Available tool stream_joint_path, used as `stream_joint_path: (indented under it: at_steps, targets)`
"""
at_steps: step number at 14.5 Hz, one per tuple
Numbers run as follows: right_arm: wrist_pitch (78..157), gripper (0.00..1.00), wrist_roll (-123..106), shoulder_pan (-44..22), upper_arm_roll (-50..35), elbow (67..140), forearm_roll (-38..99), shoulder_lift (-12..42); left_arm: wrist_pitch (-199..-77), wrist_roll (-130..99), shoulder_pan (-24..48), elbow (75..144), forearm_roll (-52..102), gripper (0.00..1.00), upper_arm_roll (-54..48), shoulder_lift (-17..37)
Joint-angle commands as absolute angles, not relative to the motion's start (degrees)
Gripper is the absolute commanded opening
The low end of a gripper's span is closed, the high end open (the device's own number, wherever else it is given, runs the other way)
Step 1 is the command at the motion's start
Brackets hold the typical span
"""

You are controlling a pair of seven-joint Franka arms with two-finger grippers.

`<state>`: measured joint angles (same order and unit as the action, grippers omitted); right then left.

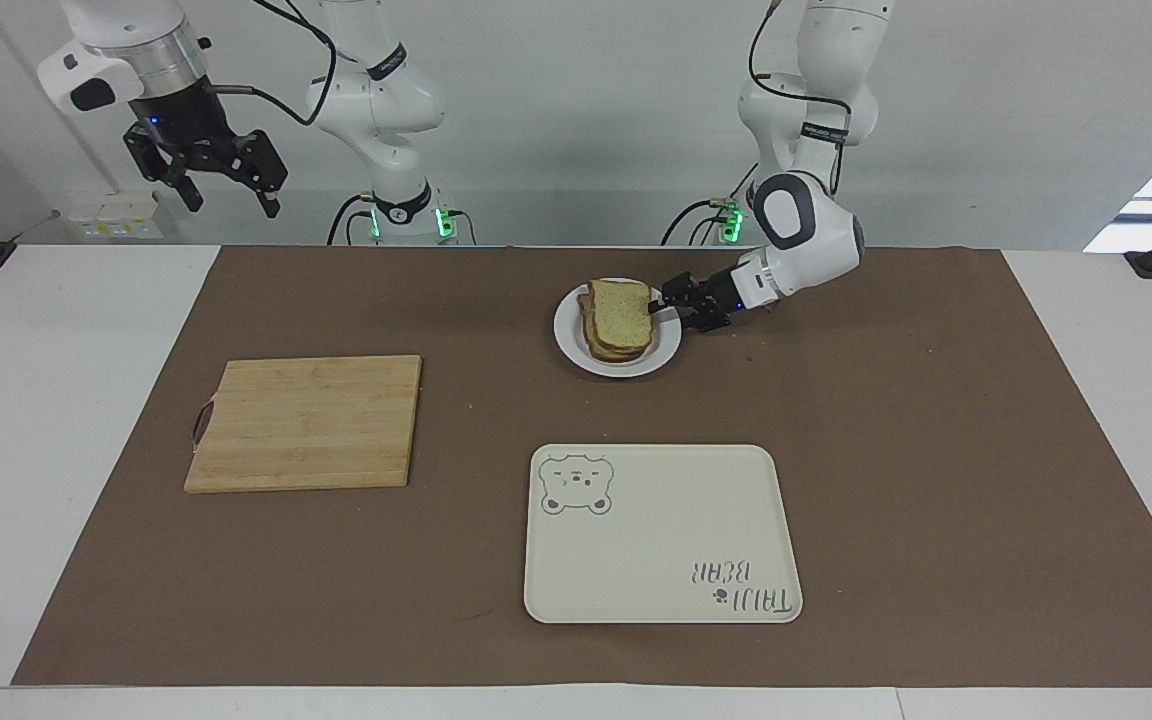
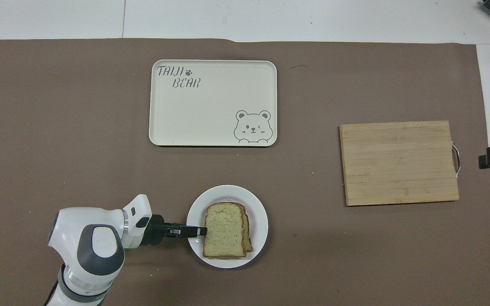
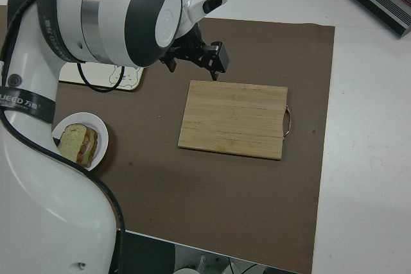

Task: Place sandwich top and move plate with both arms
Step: 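Reach the left gripper to the white plate rim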

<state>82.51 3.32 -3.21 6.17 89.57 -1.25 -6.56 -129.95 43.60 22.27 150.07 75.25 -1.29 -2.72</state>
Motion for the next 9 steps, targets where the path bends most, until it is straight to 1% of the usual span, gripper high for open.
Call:
stream_joint_path:
  at_steps: [1,2,9]
  targets:
    - [82.00,1.00,2.11,-2.90,5.63,89.38,-0.53,-7.03,-130.87,45.09,23.12,150.38,76.55,0.12,-0.35,-2.64]
    - [81.91,1.00,2.11,-3.16,5.45,89.38,-0.53,-7.03,-130.70,45.09,23.03,150.29,76.47,0.00,-0.26,-2.64]
    - [81.74,1.00,2.20,-3.16,5.54,89.38,-0.53,-7.12,-130.70,44.83,22.85,149.85,76.46,0.00,-0.09,-2.37]
